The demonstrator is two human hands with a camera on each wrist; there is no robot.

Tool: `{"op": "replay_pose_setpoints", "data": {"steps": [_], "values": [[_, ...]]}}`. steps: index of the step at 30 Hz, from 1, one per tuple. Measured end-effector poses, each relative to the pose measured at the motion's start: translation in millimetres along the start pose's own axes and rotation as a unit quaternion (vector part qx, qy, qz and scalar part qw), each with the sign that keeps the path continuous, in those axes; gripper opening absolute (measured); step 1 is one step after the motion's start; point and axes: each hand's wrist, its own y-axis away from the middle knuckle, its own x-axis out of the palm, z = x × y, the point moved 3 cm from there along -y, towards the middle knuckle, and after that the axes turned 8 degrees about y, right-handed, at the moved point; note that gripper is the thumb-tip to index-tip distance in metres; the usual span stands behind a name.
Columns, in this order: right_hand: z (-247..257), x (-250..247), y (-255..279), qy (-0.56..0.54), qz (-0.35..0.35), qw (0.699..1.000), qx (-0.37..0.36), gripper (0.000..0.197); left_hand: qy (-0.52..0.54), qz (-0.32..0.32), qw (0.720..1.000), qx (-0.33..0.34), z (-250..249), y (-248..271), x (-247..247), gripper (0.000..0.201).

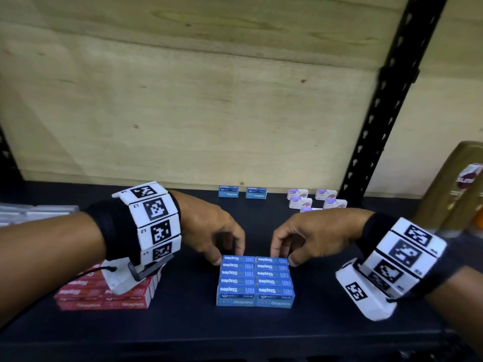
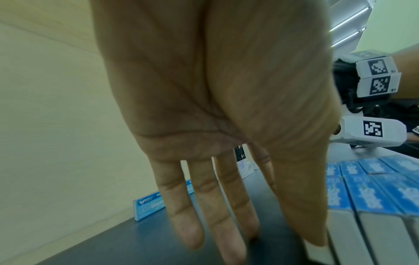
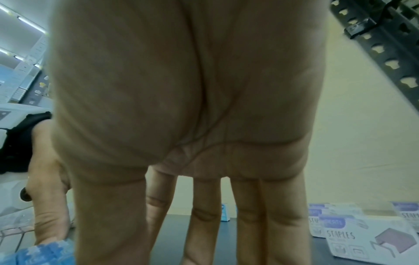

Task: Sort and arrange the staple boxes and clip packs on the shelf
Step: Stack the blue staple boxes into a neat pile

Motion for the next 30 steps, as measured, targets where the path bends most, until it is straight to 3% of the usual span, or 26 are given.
{"op": "replay_pose_setpoints", "data": {"steps": [3, 6, 11, 16, 25, 30], "values": [[-1.4, -2.9, -2.3, 0.011, 0.008, 1.000, 0.009, 0.027, -0.006, -0.005, 1.000, -0.012, 4.4, -3.0, -3.6, 0.038], [-4.7, -11.1, -8.4, 0.013, -0.005, 0.999, 0.034, 0.023, -0.008, -0.040, 0.999, -0.022, 9.8, -8.3, -12.4, 0.031], [-15.8, -41.0, -25.8, 0.047, -0.089, 0.993, 0.070, 0.011, -0.009, -0.160, 0.987, -0.028, 21.3, -19.9, -37.4, 0.016], [-31.9, -74.2, -56.1, 0.087, -0.147, 0.978, 0.117, 0.014, -0.034, -0.237, 0.970, -0.052, 38.9, -38.6, -67.8, 0.019], [-52.8, -100.9, -124.0, 0.140, -0.133, 0.968, 0.161, 0.038, -0.058, -0.215, 0.967, -0.126, 80.5, -88.0, -101.6, 0.040], [-55.7, -99.4, -148.0, 0.166, -0.091, 0.970, 0.151, 0.027, -0.045, -0.188, 0.974, -0.122, 89.7, -104.3, -108.4, 0.040]]}}
